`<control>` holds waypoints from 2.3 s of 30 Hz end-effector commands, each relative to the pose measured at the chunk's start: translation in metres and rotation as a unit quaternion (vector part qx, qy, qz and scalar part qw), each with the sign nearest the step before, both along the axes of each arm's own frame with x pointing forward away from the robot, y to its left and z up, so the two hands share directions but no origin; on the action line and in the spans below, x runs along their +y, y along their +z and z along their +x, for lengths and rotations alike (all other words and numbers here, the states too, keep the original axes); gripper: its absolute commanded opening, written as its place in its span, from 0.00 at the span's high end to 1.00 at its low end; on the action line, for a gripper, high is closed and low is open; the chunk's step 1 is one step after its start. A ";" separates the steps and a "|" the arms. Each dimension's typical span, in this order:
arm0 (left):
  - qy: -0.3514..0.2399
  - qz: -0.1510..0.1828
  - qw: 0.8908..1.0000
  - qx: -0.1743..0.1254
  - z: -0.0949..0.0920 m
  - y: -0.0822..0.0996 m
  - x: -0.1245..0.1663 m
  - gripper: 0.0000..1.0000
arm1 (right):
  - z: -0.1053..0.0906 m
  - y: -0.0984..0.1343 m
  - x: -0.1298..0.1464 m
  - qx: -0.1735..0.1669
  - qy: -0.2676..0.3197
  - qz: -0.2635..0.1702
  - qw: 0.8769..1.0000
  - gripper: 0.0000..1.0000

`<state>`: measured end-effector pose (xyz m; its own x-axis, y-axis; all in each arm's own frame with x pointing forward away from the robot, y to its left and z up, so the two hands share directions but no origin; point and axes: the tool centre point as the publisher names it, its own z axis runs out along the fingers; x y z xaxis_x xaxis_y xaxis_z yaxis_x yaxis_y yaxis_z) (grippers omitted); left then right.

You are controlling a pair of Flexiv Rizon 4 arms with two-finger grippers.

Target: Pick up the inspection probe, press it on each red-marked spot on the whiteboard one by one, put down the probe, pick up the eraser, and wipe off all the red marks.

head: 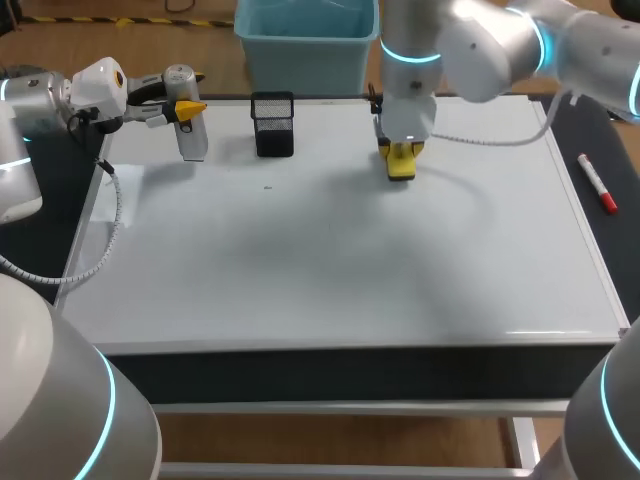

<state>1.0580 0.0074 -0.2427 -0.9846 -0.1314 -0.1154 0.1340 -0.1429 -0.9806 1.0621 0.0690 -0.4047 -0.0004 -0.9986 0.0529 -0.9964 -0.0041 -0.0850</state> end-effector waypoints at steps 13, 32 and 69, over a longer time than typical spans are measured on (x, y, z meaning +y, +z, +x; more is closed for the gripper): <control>-0.002 -0.001 1.000 -0.001 0.002 0.000 0.000 1.00 | 0.048 -0.011 -0.002 0.048 -0.007 0.002 0.999 1.00; -0.002 -0.001 1.000 -0.001 0.002 0.000 0.000 1.00 | 0.051 -0.019 -0.013 0.056 -0.019 -0.001 0.998 0.82; -0.002 -0.001 1.000 -0.001 0.002 0.000 0.000 1.00 | 0.038 0.051 -0.121 0.124 -0.365 0.098 0.918 0.00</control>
<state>1.0581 0.0074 -0.2427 -0.9846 -0.1314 -0.1154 0.1340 -0.1428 -0.9806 1.0885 -0.0440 -0.3607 -0.6679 -0.7420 -0.0587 -0.7384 0.6507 0.1772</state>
